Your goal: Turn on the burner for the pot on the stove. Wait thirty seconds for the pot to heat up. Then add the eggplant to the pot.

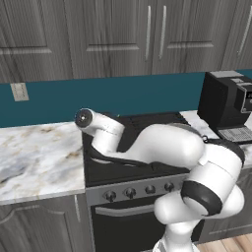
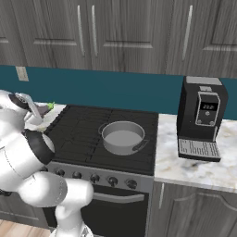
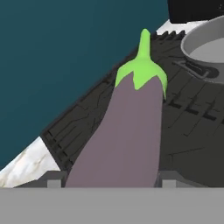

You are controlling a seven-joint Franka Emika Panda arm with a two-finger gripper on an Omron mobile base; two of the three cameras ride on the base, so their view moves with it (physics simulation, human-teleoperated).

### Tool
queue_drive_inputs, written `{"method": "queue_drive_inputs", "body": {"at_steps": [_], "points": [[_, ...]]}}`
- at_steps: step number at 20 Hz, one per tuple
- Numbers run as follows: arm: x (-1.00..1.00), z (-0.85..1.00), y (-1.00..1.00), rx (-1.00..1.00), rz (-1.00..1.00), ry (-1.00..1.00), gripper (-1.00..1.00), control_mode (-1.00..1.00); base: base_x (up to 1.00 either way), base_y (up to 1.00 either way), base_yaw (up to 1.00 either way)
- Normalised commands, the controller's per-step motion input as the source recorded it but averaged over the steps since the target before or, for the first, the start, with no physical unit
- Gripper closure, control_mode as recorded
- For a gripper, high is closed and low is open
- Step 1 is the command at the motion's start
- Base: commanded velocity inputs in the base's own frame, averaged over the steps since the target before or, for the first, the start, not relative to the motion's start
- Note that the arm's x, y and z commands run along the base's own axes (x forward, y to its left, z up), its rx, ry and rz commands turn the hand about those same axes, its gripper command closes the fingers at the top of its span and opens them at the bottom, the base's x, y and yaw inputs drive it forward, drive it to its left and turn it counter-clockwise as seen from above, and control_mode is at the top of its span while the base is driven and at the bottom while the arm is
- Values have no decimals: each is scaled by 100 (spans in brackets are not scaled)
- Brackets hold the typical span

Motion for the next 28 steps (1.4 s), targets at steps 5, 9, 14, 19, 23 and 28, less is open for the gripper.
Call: {"method": "queue_drive_inputs", "body": {"at_steps": [5,9,14,19,23,28], "points": [[-7,0,-6,0,-2,0,100,-100,0,0,0],[-5,5,-40,1,0,0,100,-100,0,0,0],[-3,33,-76,8,-7,0,100,-100,0,0,0],[-4,33,-85,11,-9,0,100,-100,0,0,0],[-13,28,-91,14,-9,2,100,-100,0,0,0],[-12,17,-93,14,-8,3,100,-100,0,0,0]]}}
